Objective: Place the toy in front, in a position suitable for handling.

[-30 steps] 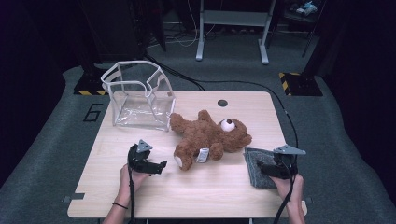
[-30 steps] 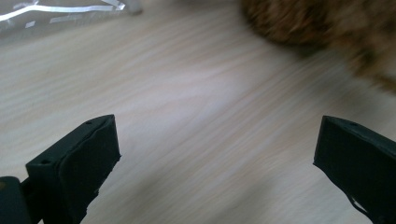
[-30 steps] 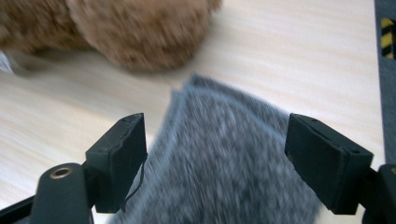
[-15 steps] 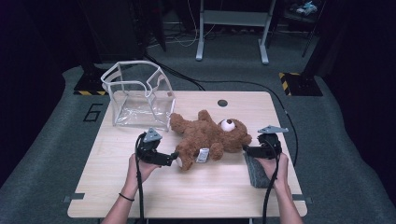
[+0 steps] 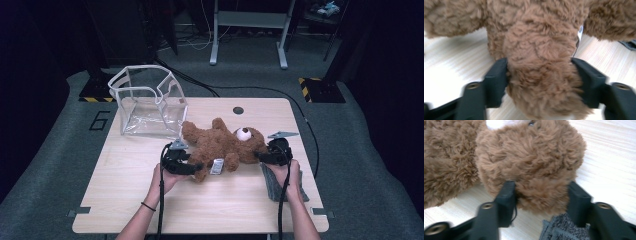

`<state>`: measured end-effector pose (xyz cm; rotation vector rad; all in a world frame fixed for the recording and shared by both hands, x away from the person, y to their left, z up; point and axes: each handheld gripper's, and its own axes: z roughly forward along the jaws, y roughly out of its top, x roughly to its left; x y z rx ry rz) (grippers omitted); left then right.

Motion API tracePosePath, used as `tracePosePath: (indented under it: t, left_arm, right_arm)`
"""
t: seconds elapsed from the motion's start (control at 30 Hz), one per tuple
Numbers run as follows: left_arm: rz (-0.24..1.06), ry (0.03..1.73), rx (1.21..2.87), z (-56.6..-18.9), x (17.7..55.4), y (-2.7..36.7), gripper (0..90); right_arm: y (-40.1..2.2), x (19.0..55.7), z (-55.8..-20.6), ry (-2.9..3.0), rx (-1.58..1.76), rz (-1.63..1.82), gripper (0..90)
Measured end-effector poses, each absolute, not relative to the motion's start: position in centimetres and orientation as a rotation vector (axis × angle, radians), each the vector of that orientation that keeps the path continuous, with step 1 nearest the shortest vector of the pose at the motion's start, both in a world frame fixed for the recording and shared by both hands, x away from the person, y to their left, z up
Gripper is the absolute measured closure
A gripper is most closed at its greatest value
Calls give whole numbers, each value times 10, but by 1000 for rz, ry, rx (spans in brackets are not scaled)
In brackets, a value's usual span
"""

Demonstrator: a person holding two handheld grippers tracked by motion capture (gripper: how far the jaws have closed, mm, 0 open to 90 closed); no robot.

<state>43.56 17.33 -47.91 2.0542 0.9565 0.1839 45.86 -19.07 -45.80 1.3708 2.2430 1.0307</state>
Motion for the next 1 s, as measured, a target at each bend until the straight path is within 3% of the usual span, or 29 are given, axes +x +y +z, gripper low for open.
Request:
tracePosePath:
  t: [0.2,0.37,1.0]
  left_arm:
    - [190,955,2054,-489,437,174,605]
    - [212,939,2041,-490,435,179,709]
    - [299,909,1982,-473,421,207,772]
  right_arm:
    - [-186,458,-461,2245,1354,1017,706]
    - [-182,453,-462,2231,1346,1013,774]
    - [-172,421,-449,2165,1261,1128,812]
